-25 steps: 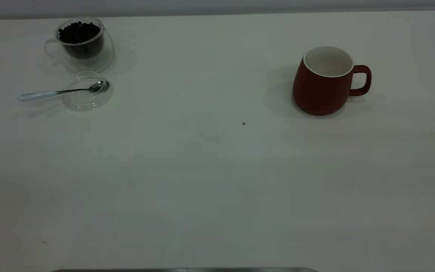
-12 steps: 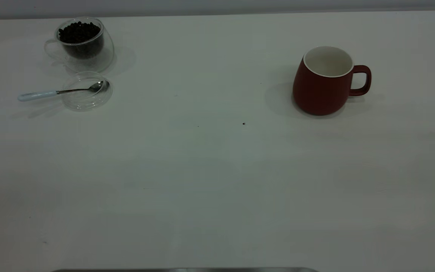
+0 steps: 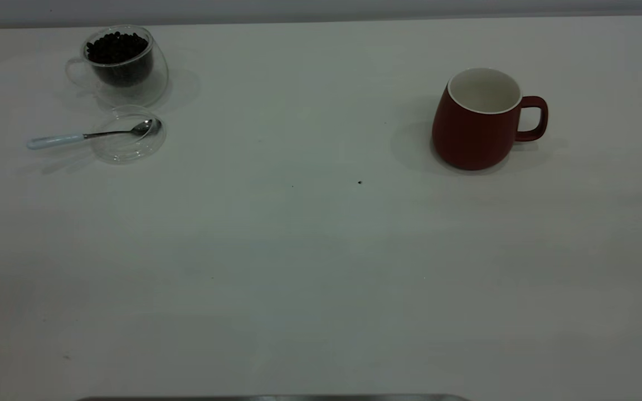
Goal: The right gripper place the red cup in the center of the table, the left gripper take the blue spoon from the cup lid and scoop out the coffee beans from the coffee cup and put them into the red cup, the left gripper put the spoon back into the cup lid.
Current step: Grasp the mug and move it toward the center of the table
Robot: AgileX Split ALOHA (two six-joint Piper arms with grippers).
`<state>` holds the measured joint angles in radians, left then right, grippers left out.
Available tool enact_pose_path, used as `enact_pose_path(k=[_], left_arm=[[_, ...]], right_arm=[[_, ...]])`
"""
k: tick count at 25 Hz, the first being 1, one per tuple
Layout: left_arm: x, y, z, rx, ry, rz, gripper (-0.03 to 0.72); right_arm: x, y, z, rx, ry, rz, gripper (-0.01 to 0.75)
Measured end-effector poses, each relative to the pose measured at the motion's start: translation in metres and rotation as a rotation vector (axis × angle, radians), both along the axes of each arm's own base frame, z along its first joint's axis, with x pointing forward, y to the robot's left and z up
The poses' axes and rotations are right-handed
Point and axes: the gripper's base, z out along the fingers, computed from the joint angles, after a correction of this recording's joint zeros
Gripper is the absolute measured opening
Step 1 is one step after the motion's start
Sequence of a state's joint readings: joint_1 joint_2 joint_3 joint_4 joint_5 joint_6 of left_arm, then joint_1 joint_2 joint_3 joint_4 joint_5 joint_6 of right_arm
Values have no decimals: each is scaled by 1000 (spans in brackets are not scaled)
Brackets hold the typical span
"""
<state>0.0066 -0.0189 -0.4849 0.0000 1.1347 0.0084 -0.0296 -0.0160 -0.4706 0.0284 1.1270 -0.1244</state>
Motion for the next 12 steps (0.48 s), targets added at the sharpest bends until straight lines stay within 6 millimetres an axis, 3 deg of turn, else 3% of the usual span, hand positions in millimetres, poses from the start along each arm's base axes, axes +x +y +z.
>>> enact_pose_path(k=[6, 9, 12], left_arm=[[0, 0, 0, 0, 0, 0, 595], [0, 0, 0, -1, 0, 1, 595], [0, 0, 0, -1, 0, 1, 595]], right_arm=[[6, -2, 11, -70, 18, 27, 590], [28, -4, 21, -120, 121, 45, 590], [64, -6, 27, -175, 259, 84, 590]])
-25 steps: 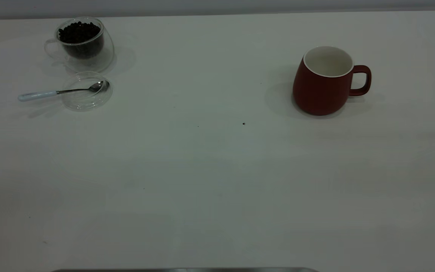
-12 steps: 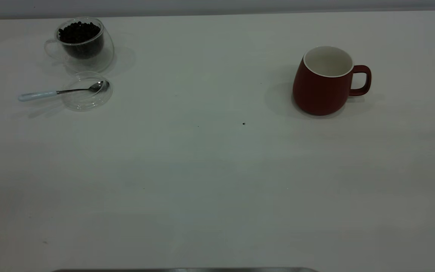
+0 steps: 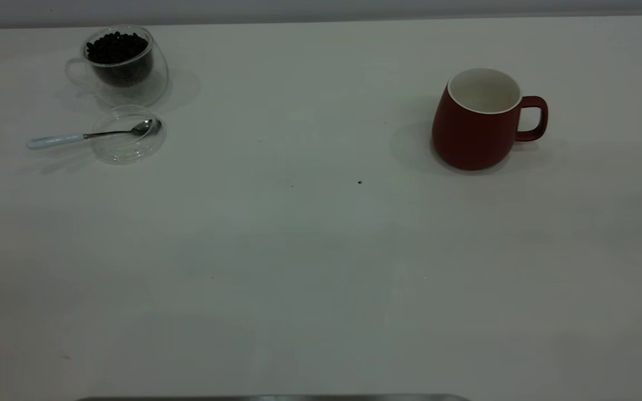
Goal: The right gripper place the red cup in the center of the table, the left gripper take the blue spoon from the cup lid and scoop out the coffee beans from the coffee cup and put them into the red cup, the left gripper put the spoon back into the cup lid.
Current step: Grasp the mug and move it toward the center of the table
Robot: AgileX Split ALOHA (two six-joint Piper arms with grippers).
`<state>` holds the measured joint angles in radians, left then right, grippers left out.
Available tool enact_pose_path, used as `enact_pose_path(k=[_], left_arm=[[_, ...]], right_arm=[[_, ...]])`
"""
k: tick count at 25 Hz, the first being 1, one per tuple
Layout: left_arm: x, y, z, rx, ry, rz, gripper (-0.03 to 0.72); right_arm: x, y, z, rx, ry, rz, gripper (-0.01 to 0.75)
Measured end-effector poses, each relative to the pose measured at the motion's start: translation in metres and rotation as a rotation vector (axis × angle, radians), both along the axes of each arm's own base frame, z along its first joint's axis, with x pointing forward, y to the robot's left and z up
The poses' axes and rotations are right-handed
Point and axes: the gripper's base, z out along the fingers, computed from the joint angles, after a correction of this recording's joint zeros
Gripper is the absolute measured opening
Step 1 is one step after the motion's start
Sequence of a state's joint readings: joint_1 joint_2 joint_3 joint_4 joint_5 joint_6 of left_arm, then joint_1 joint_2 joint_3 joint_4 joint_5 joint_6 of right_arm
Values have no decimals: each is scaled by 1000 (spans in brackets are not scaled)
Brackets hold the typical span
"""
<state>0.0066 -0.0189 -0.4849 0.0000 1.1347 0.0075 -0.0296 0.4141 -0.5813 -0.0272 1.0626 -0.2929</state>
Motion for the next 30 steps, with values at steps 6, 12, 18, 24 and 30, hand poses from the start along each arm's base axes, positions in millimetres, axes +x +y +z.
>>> enact_pose_path(k=[6, 12, 18, 24, 30], left_arm=[[0, 0, 0, -1, 0, 1, 595], [0, 0, 0, -1, 0, 1, 595], [0, 0, 0, -1, 0, 1, 595], [0, 0, 0, -1, 0, 1, 595], [0, 0, 0, -1, 0, 1, 595]], right_arm=[[93, -3, -8, -82, 207, 112, 590], [184, -3, -47, -113, 392, 252, 590], [263, -1, -104, -98, 550, 385, 590], [313, 21, -150, -130, 605, 536, 590], [341, 43, -172, -229, 505, 611, 590]])
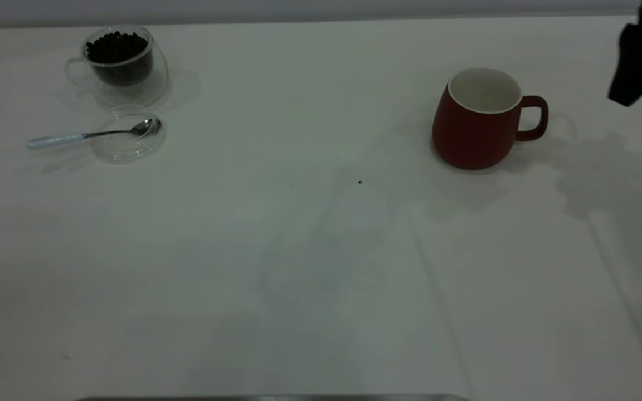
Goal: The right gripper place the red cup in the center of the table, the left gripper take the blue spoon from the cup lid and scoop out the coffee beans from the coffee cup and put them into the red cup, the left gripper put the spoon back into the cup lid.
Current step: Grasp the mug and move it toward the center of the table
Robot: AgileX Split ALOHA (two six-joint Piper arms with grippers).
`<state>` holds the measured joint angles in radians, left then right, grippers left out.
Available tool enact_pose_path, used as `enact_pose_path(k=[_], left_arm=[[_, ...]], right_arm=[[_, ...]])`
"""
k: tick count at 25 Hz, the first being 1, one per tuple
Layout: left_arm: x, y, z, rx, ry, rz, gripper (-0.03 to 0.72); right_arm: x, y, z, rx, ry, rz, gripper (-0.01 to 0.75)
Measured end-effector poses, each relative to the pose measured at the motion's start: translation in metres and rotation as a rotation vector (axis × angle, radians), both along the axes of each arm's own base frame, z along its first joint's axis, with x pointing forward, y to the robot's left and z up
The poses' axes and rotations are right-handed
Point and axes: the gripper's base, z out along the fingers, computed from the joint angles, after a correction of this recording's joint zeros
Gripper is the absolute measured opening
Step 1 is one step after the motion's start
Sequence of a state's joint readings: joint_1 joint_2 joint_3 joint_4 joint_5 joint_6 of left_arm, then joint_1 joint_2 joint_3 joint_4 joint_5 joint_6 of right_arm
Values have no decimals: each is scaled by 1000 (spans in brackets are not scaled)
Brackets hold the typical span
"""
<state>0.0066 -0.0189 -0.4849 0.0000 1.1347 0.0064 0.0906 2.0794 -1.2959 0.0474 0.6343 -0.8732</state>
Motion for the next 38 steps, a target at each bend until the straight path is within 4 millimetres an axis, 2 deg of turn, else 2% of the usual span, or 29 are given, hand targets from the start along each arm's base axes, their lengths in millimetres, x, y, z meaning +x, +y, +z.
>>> enact_pose_path(k=[4, 11, 18, 24, 38], left_arm=[[0, 0, 0, 0, 0, 0, 595], [0, 0, 0, 1, 0, -1, 595], [0, 0, 0, 1, 0, -1, 595], [0, 0, 0, 1, 0, -1, 595], [0, 0, 0, 1, 0, -1, 595]], right_arm=[[9, 8, -13, -11, -57, 49, 590], [29, 10, -49, -31, -23, 98, 590], [43, 14, -70, -44, 2, 150, 590], [46, 34, -77, -53, -4, 226, 590], [40, 68, -78, -56, -12, 307, 590]])
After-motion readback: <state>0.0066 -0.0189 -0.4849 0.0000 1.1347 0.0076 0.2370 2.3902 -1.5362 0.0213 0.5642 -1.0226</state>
